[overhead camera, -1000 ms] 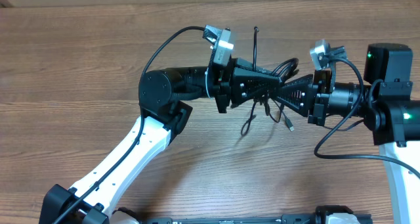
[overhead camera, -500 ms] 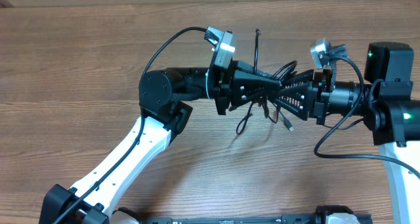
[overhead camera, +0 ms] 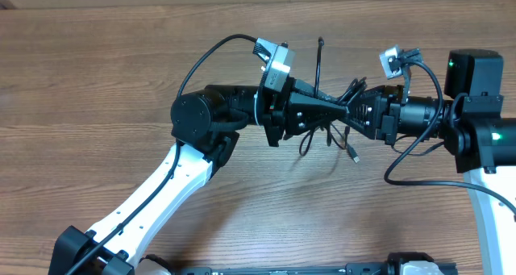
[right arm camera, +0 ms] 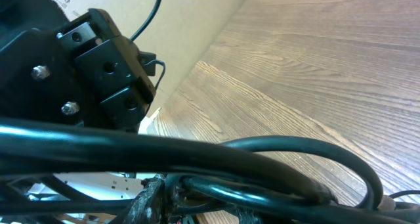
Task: Untangle cables
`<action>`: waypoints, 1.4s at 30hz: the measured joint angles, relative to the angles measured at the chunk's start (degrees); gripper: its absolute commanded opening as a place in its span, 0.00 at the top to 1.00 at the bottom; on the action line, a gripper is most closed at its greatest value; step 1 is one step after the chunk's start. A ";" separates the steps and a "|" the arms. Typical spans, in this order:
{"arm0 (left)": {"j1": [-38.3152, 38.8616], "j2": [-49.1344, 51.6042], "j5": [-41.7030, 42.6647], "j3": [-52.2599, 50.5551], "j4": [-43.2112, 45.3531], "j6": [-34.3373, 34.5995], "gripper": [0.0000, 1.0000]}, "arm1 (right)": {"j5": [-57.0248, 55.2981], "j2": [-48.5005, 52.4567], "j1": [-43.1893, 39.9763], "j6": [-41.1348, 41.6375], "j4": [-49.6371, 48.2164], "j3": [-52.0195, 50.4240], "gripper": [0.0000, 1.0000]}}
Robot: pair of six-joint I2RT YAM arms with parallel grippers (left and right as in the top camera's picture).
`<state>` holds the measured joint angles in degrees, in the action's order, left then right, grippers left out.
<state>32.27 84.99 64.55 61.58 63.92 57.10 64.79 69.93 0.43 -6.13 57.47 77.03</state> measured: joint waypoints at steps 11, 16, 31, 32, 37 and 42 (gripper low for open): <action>0.00 0.04 -0.09 -0.04 -0.02 0.00 0.96 | -2.16 0.00 0.04 0.37 0.42 0.00 0.89; 0.00 0.22 -0.09 -0.04 0.00 -0.02 0.96 | -1.79 0.00 0.04 0.48 0.26 0.00 0.96; 0.00 0.22 -0.13 -0.04 -6.88 -4.35 0.96 | 0.83 0.55 0.04 0.59 1.01 0.00 0.96; -0.07 0.22 -0.13 -0.04 -8.50 -5.03 0.96 | 1.38 0.66 0.04 0.57 1.36 0.00 0.96; -2.21 0.22 -0.02 -0.04 -11.76 -6.58 0.96 | 2.93 0.85 0.04 0.09 4.55 0.00 0.96; -5.51 0.22 0.79 -0.04 -11.96 -6.71 0.96 | 4.35 0.85 0.04 -0.72 5.66 0.00 0.96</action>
<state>26.76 85.21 65.34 61.54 51.96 50.39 69.14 70.78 0.47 -6.85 63.13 77.03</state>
